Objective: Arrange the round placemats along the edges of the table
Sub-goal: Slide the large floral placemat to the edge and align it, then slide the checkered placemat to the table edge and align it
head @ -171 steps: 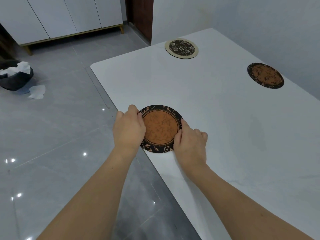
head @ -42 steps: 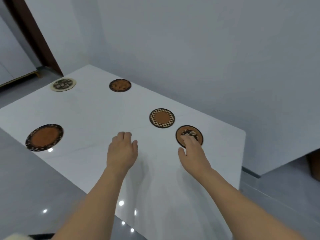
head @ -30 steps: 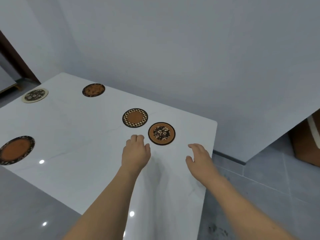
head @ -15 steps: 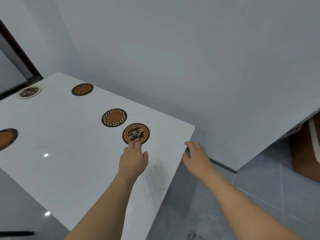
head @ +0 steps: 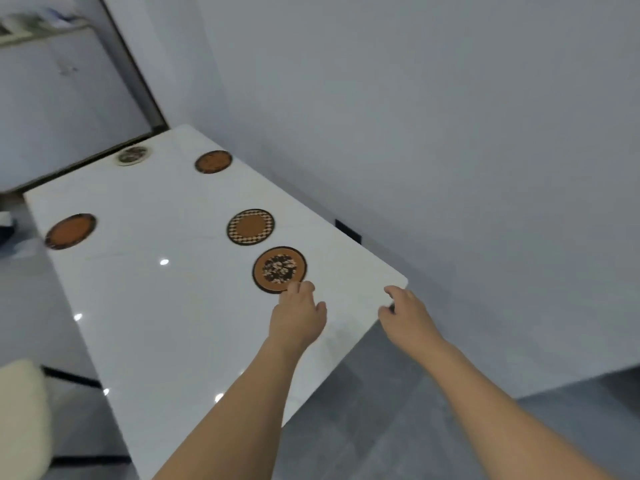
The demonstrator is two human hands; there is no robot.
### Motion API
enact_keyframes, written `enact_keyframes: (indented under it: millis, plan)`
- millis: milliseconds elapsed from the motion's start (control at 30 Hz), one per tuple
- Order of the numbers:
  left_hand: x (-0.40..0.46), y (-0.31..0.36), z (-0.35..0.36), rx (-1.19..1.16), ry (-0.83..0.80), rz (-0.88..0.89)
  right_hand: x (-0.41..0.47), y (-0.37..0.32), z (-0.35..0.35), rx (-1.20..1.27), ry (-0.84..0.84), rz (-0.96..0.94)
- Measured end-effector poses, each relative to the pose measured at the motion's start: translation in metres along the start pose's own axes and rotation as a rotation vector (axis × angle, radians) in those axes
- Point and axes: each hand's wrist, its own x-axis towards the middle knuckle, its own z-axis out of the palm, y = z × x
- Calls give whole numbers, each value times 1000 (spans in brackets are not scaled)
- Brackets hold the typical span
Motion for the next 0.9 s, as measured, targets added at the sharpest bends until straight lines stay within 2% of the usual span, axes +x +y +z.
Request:
enact_keyframes:
  millis: [200, 400, 667, 767, 900]
  plan:
    - [36, -64, -43, -40, 101, -298, 66, -58, 16, 74, -145, -98]
    - [87, -102, -43, -306, 127, -552, 132, -90, 45, 53, -286, -115]
    - [201, -137, -23, -484, 165, -744, 299, -143, 89, 20, -404, -191]
    - [252, -165, -13, -492, 193, -750, 360, -156, 128, -42, -367, -251]
    - [316, -204, 1, -380, 407, -808, 430, -163, 181, -216, -135, -372]
